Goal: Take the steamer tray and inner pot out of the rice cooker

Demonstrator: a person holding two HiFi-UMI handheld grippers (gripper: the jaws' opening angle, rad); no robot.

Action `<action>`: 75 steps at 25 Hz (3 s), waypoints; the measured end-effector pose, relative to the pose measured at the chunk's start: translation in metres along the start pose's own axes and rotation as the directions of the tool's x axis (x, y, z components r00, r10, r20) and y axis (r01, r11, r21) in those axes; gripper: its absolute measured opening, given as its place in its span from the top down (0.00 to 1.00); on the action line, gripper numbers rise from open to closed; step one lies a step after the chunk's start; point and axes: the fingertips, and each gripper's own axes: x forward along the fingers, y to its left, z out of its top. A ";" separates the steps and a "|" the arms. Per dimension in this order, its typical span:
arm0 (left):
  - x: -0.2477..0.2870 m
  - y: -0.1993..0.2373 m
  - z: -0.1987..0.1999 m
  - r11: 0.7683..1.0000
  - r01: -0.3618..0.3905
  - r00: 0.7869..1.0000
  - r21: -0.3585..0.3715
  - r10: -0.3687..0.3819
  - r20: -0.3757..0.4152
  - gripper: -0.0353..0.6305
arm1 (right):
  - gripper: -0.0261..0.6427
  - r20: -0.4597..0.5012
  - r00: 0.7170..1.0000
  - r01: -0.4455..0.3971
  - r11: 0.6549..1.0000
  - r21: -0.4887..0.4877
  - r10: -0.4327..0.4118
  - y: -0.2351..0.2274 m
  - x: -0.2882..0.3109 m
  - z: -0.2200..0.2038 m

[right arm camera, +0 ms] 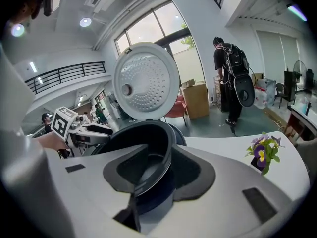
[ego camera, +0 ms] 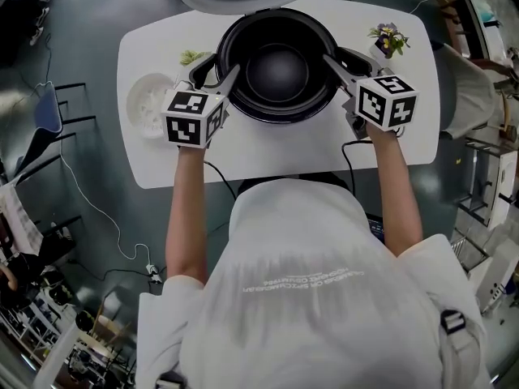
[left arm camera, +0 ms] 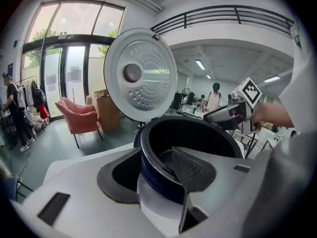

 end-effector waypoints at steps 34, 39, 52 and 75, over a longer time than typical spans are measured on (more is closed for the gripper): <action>-0.015 0.002 0.031 0.942 0.032 0.975 -0.333 0.044 0.219 0.68 | 0.73 0.071 0.997 -0.054 0.968 0.246 0.038 0.010 -0.009 -0.009; -0.036 -0.007 0.069 0.944 0.075 0.933 -0.322 0.048 0.357 0.69 | 0.73 0.176 0.982 -0.109 0.963 0.246 0.066 0.011 -0.030 0.025; -0.031 -0.047 0.143 0.935 0.246 0.860 -0.254 -0.091 0.502 0.70 | 0.74 0.384 0.923 -0.058 0.968 0.243 -0.041 -0.016 -0.101 0.084; 0.066 -0.242 0.156 0.802 0.579 0.789 -0.148 -0.506 0.349 0.70 | 0.74 0.432 0.790 0.192 0.845 0.500 -0.435 -0.128 -0.274 -0.007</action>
